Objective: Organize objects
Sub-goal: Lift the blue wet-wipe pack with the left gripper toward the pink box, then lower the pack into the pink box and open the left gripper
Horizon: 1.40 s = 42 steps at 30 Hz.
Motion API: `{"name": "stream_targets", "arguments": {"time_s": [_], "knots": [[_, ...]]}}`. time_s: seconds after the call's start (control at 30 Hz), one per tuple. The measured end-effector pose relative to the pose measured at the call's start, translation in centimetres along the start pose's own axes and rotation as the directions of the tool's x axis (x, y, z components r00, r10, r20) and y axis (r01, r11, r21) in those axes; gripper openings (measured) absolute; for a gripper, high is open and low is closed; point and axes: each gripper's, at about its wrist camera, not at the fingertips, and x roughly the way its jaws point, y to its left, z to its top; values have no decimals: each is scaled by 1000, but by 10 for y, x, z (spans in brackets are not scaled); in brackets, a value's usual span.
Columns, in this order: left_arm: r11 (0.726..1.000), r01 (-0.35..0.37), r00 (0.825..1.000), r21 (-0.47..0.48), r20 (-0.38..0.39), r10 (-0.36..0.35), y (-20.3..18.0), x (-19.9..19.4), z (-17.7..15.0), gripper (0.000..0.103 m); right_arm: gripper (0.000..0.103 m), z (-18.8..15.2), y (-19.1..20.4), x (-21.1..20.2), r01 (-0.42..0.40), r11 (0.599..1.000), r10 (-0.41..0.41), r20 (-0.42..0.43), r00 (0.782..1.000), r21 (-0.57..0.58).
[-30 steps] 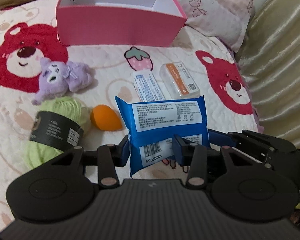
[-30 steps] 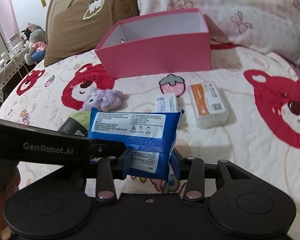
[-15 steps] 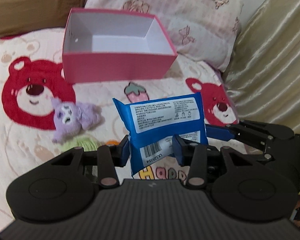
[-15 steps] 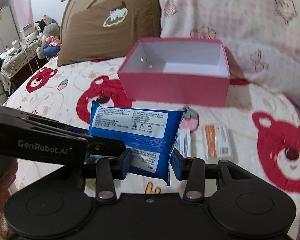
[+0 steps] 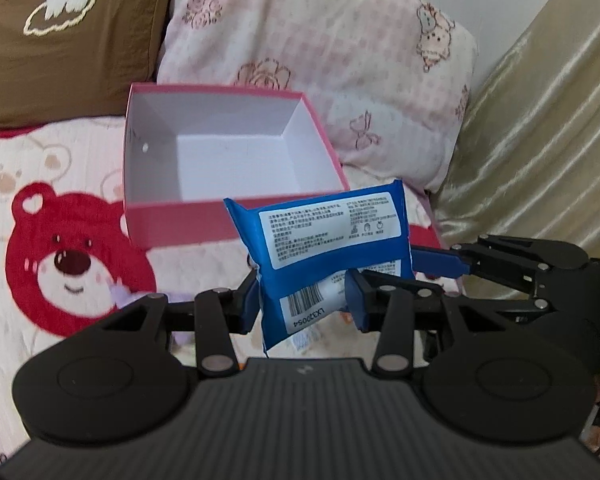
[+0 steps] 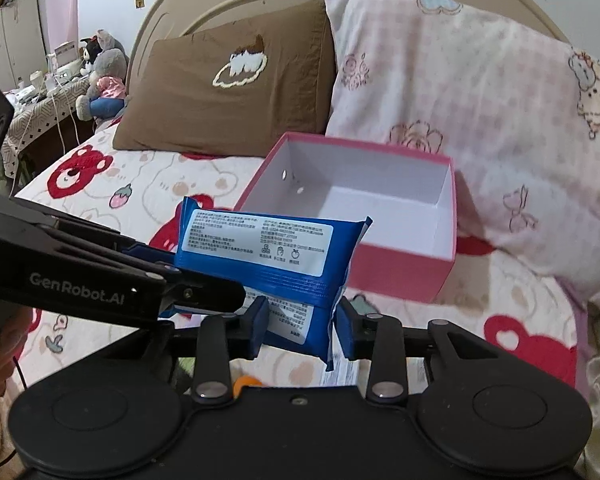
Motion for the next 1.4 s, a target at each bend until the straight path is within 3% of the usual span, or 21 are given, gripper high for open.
{"name": "stream_targets", "arguments": {"time_s": [0.27,0.57,0.9,1.4], "knots": [[1000,-4,1000,26,27,3,-1,17,49,41,36,38,-22,7,1,1000,-2,36,999,6],[998,-30,999,60,22,28,12,68,87,41,34,69,-59,46,-24,1000,23,48,999,14],[999,-40,999,19,-21,40,39,140,122,41,32,95,-103,116,-55,997,55,11,998,61],[998,-33,995,-55,-94,28,65,232,155,41,29,105,-140,194,-7,998,12,-76,997,62]]}}
